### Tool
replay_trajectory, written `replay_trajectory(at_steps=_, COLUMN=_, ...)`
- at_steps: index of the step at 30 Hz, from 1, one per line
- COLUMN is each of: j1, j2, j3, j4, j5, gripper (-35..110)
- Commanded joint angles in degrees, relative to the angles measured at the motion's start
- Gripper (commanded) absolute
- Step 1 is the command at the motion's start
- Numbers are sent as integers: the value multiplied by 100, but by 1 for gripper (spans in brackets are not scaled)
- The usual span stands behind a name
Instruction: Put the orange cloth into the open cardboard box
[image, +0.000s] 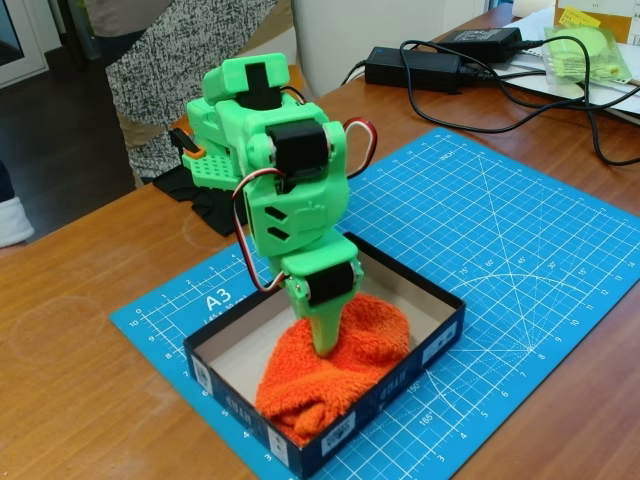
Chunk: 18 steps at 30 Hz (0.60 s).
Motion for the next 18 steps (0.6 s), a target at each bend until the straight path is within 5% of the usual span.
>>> replay_trajectory(at_steps=1, j1=62, j2=729, j3=422, j4=114, j5=-35, gripper=35)
replay_trajectory(at_steps=11, j1=-624, j2=4307, j3=3735, j4=123, j5=290, gripper=40)
replay_trajectory(at_steps=18, j1=-1345, j2=8947, j3=8086, j4=-791, j5=633, gripper=40)
